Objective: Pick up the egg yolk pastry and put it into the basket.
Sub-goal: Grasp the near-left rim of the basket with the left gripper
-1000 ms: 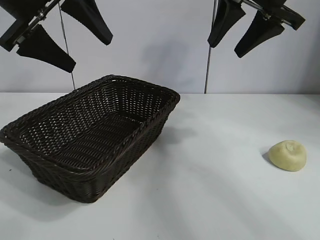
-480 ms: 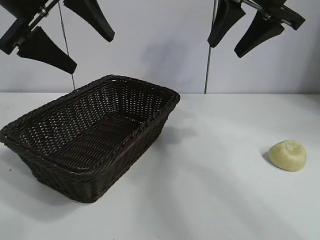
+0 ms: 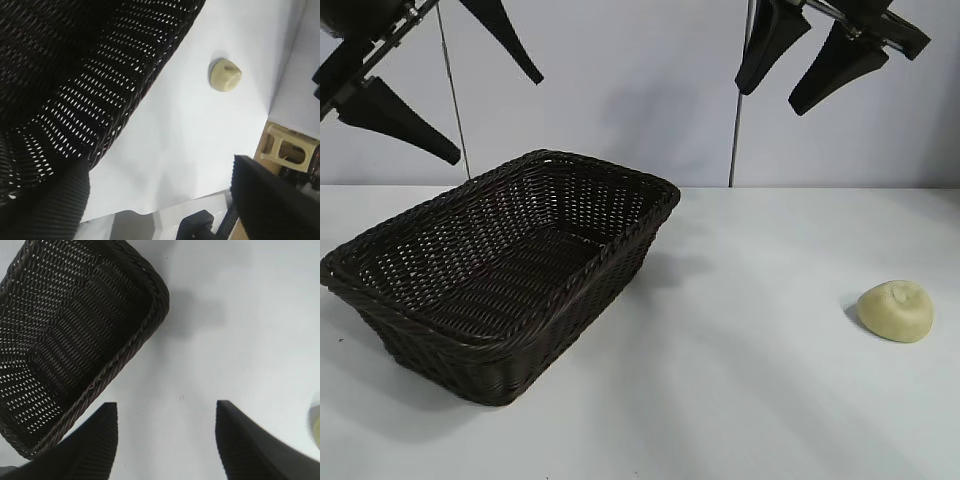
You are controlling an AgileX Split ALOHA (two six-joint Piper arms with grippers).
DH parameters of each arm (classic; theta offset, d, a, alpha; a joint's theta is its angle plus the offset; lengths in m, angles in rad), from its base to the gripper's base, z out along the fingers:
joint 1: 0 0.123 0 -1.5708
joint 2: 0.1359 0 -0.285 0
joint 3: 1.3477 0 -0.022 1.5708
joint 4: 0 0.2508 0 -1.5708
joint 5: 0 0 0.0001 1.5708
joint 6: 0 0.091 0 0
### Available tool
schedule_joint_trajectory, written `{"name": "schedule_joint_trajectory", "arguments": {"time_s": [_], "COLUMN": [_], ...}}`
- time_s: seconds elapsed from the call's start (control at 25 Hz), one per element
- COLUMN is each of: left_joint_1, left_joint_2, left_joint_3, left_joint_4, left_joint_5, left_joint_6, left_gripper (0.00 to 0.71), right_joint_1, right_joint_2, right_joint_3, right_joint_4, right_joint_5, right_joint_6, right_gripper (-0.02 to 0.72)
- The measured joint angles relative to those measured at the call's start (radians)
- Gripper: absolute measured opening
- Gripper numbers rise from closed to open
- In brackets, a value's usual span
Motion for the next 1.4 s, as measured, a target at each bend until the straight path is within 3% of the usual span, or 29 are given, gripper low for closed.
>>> {"name": "schedule_joint_trajectory", "arguments": {"time_s": [0.32,0.72,1.04,1.4], "left_joint_1": [0.0,-0.001,-0.106,-0.115], "left_joint_2": [-0.118,-0.215,-0.215,-0.192], "left_joint_3": [0.112,0.385,0.501,0.525], "left_joint_4": [0.051,0.051,0.068,0.214], "left_joint_5": [0.015,-0.171,-0.377,-0.44], "left_joint_6": [-0.082,-0.212,-0.343,-0.478], "left_gripper": [0.567,0.567,0.567,0.567], "right_joint_1": [0.0,0.0,0.0,0.0], "right_joint_2": [0.0,0.0,0.0,0.0], "right_joint_3": [0.0,0.0,0.0,0.0], "right_joint_4": [0.001,0.001,0.001,0.001], "right_joint_5": [0.0,0.0,0.0,0.0], "right_joint_6": [0.0,0.0,0.0,0.0], "right_gripper": [0.424,0.424,0.424,0.424]}}
